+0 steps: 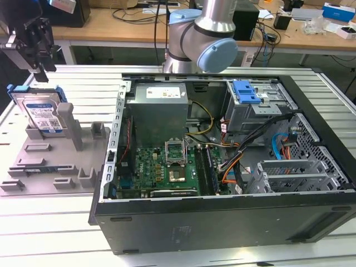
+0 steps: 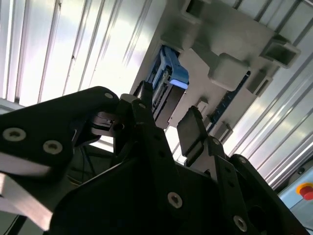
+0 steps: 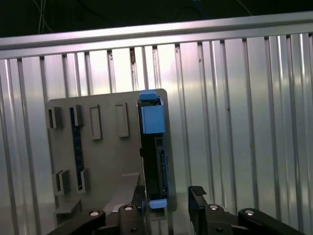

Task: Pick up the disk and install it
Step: 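Pick up the disk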

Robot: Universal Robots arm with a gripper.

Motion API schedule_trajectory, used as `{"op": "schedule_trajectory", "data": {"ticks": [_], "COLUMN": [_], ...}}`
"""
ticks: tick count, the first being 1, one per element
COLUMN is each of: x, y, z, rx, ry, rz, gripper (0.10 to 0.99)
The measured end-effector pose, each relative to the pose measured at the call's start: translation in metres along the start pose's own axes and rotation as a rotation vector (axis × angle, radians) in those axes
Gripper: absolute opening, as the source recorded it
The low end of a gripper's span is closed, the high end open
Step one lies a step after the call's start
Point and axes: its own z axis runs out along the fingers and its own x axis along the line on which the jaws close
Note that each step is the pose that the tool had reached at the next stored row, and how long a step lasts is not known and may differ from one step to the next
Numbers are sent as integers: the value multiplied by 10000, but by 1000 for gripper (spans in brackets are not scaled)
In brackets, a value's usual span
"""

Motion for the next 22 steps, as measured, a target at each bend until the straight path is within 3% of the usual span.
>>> {"op": "schedule_trajectory", "data": {"ticks": [1,7,12,13,16,22], "x": [-2,-2,3,4,16,25], "y": [3,9,64,80,216,328], "z": [0,5,9,11,28,60], "rx": [2,-17,-54,-57,-58,-57], "ry": [34,43,46,46,45,42], "rz": [-1,-18,-20,-19,-65,-302], "gripper": [482,482,482,482,482,482]}}
